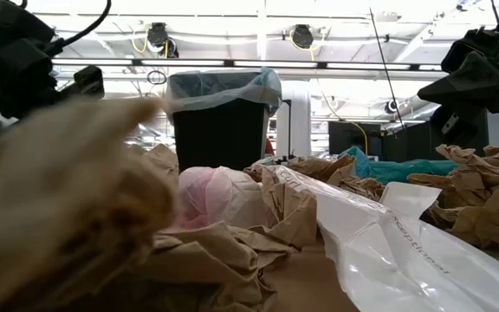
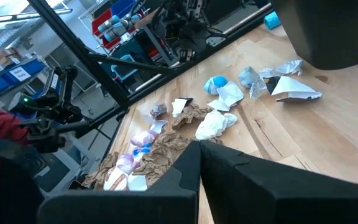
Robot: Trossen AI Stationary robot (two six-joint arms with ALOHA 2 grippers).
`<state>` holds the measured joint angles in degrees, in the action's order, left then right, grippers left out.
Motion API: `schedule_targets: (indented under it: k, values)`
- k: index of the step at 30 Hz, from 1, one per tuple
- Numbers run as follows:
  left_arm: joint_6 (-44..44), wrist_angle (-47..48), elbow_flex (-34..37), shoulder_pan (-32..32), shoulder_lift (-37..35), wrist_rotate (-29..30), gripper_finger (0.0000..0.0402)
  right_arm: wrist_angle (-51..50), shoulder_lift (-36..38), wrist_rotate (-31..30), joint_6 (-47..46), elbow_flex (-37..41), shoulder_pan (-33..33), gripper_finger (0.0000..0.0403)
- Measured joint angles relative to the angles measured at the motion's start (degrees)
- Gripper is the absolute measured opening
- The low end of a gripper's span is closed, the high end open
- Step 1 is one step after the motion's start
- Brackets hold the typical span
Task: Place trash/remove bag and relplace
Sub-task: Put the blue plastic trash into the trash bin
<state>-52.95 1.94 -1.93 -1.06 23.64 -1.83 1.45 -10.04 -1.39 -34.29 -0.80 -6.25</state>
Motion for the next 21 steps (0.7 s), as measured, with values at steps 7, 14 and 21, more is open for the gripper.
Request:
schedule_targets:
  k: [7,14,21]
  values:
    - [0.0,-0.28,0.0,0.0,0.0,0.56,0.0017,0.0,0.0,-0.01,0.01,0.0,0.0,0.0]
    - [18.57,-3.87,0.0,0.02,-0.02,1.21,0.0017,0.0,0.0,0.0,0.01,0.0,0.0,0.0]
    - [39.35,-6.61,-0.04,0.0,-0.03,4.19,0.0017,0.0,0.0,-0.01,0.0,0.01,0.0,0.0]
